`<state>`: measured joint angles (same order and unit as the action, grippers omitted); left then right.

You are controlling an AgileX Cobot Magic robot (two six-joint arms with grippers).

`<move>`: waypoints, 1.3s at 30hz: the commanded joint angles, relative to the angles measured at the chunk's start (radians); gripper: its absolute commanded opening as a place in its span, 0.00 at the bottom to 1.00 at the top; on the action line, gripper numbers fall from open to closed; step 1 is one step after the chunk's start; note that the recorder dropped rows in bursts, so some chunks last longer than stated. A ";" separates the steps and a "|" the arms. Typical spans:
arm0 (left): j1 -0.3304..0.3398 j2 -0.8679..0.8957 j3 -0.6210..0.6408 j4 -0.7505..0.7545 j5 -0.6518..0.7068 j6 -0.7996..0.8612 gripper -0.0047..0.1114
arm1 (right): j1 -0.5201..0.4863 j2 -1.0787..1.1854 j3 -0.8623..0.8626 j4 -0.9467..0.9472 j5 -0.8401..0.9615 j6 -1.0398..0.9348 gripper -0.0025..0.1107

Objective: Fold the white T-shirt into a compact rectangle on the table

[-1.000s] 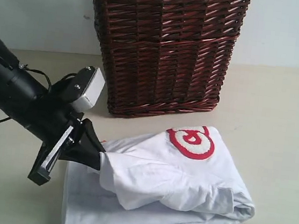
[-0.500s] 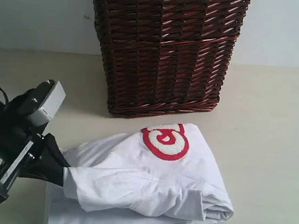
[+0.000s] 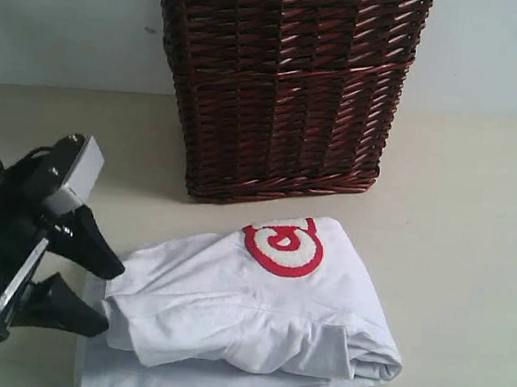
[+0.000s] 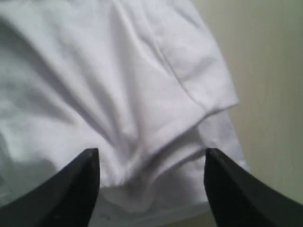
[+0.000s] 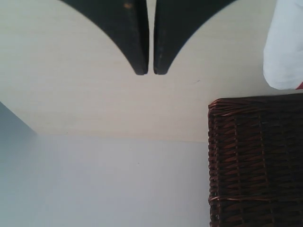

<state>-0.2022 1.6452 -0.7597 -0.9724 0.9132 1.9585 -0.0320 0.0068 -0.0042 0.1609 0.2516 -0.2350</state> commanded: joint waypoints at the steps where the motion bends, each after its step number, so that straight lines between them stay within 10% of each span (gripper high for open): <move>1: 0.005 -0.101 -0.082 -0.034 0.084 -0.076 0.57 | -0.004 -0.007 0.004 -0.002 -0.003 0.003 0.08; 13: -0.104 0.174 -0.122 -0.140 0.077 0.058 0.05 | -0.004 -0.007 0.004 -0.002 -0.003 0.003 0.08; 22: -0.114 0.167 -0.122 0.296 0.287 -0.145 0.04 | -0.004 -0.007 0.004 -0.002 -0.003 0.003 0.08; 33: -0.055 0.087 -0.186 -0.108 0.009 -0.006 0.04 | -0.004 -0.007 0.004 0.000 -0.003 0.003 0.08; 39: -0.091 0.260 -0.170 -0.034 -0.143 0.049 0.04 | -0.004 -0.007 0.004 0.002 -0.003 0.003 0.08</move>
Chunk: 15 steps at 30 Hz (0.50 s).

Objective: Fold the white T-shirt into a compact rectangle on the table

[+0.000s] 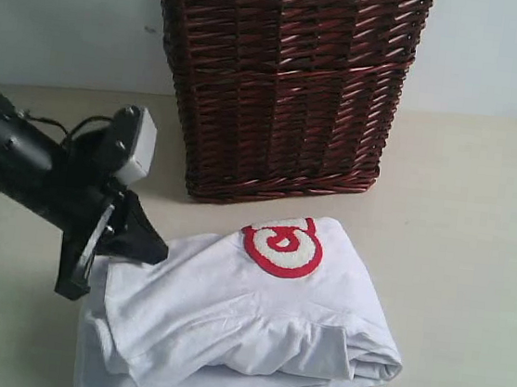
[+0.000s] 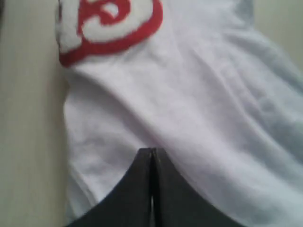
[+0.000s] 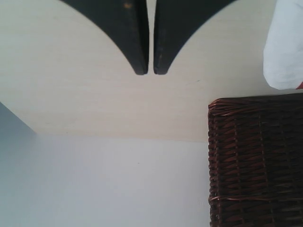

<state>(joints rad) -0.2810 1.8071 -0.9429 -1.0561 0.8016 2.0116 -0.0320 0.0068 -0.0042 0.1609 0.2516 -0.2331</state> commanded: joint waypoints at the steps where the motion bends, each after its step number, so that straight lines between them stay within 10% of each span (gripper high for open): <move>1: -0.012 0.116 0.020 0.089 -0.026 -0.038 0.04 | -0.004 -0.007 0.004 0.002 -0.003 0.001 0.08; 8: -0.006 0.131 0.097 0.264 -0.064 -0.086 0.04 | -0.004 -0.007 0.004 0.002 -0.003 0.001 0.08; 15: 0.003 -0.025 0.038 0.098 0.066 -0.086 0.04 | -0.004 -0.007 0.004 0.005 -0.003 0.001 0.08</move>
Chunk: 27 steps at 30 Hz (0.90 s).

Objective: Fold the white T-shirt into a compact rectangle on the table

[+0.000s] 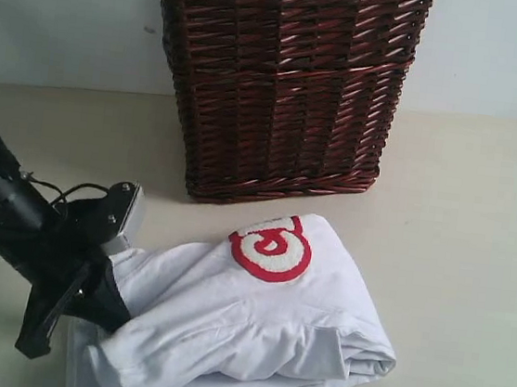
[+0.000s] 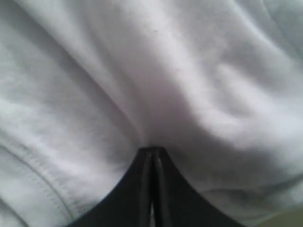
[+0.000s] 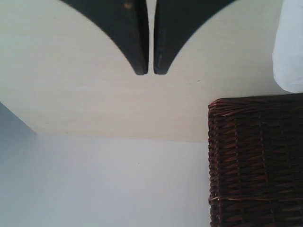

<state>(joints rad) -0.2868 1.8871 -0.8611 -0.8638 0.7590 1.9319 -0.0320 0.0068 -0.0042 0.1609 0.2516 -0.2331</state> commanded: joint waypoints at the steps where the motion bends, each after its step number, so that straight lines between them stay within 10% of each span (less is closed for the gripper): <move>1: 0.008 -0.135 -0.059 -0.131 0.134 0.005 0.04 | -0.004 -0.007 0.004 0.005 -0.003 0.001 0.08; 6: -0.054 -0.114 -0.116 -0.324 0.133 0.163 0.04 | -0.004 -0.007 0.004 0.005 -0.003 0.001 0.08; 27: -0.410 0.266 -0.367 -0.265 0.012 0.164 0.04 | -0.004 -0.007 0.004 0.017 -0.003 0.001 0.08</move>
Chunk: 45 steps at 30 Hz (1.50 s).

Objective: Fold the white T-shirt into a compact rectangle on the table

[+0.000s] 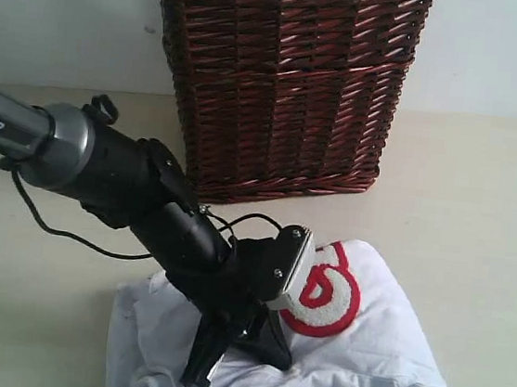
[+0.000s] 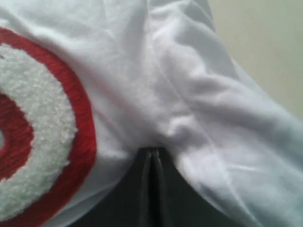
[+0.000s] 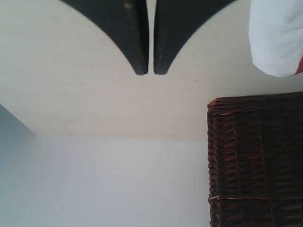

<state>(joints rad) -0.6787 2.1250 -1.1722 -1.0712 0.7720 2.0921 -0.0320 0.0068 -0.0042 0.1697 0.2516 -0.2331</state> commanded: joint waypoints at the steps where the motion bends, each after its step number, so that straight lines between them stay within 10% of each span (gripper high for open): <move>1: -0.018 0.022 -0.076 -0.097 -0.003 0.001 0.04 | -0.004 -0.007 0.004 0.008 -0.003 0.001 0.08; 13: 0.253 -0.367 -0.049 -0.139 -0.062 -0.660 0.04 | -0.004 -0.007 0.004 0.011 -0.003 0.001 0.08; 24: 0.459 -0.976 0.511 -0.200 -1.039 -0.797 0.04 | -0.004 -0.007 0.004 0.011 -0.003 0.001 0.08; 35: 0.646 -1.627 1.009 -0.079 -0.699 -0.782 0.04 | -0.004 -0.007 0.004 0.011 -0.003 0.001 0.08; 45: 0.680 -1.872 1.063 -0.071 -0.708 -0.834 0.04 | -0.004 -0.007 0.004 0.013 -0.003 0.001 0.08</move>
<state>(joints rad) -0.0047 0.2702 -0.1182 -1.1219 0.0963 1.3022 -0.0320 0.0068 -0.0042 0.1809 0.2516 -0.2331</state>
